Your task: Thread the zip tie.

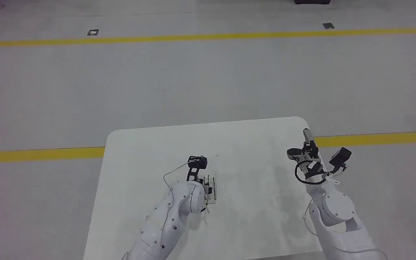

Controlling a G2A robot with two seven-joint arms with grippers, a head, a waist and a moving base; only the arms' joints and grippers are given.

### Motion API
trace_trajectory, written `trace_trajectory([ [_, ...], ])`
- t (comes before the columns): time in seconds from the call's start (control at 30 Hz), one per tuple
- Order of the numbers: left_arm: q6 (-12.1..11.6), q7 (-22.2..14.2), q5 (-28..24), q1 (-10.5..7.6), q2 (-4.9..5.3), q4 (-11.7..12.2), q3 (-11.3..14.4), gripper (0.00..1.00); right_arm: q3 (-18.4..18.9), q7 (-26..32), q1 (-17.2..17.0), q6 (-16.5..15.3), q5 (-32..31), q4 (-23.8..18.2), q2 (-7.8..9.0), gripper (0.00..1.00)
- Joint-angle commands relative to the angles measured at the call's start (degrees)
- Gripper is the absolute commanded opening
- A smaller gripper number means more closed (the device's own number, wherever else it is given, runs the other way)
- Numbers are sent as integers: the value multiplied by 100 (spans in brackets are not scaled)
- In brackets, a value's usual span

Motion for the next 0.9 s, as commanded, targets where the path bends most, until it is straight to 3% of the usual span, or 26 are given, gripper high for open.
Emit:
trace_trajectory([
  [0.0, 0, -4, 7, -6, -9, 19, -5, 12, 0, 0, 0, 0, 0, 0, 0, 100],
  [0.23, 0, -14, 10, -17, -33, 50, -17, 0, 0, 0, 0, 0, 0, 0, 0, 100],
  [0.43, 0, -43, 25, 1, -37, -59, -24, 0, 0, 0, 0, 0, 0, 0, 0, 100],
  [0.67, 0, -151, 80, 111, -12, -471, -53, 0, 0, 0, 0, 0, 0, 0, 0, 100],
  [0.87, -58, -231, 21, 273, 42, -1026, -148, 0, 0, 0, 0, 0, 0, 0, 0, 100],
])
